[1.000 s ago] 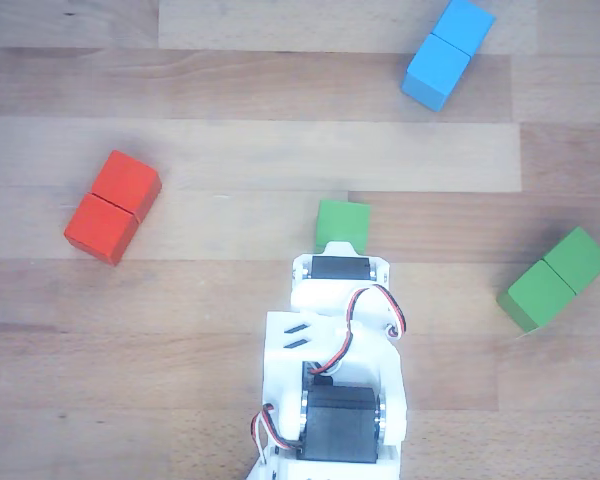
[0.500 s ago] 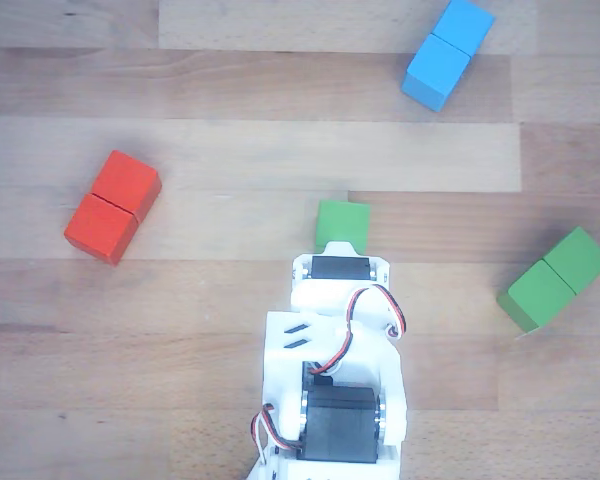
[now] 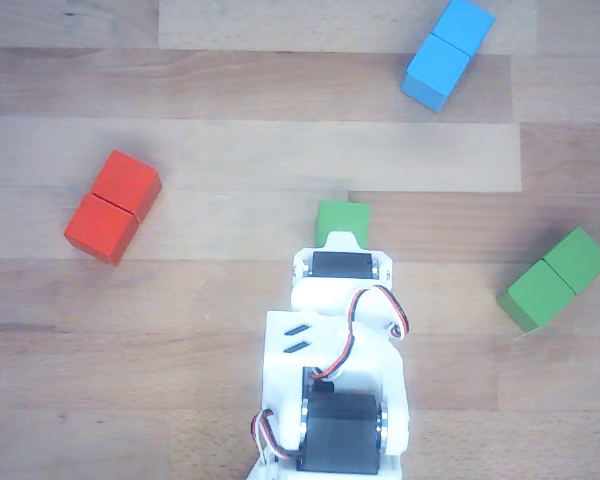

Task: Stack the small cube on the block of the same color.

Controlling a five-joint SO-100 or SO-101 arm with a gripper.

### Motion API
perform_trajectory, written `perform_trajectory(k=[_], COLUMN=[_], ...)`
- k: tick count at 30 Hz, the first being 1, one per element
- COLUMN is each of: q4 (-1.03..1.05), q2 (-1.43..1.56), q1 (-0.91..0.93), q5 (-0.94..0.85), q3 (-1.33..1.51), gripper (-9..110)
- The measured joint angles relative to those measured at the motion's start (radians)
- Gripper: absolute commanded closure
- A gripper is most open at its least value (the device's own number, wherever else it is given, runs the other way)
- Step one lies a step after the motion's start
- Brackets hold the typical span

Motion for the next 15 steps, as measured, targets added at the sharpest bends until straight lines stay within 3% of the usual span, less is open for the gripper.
perform_trajectory(k=[7,15], q4=[0.0,0.0], q2=[-0.009,-0.321], q1=[0.0,0.0], q5=[0.0,0.0], q3=[-0.146,-0.328], gripper=[101,101])
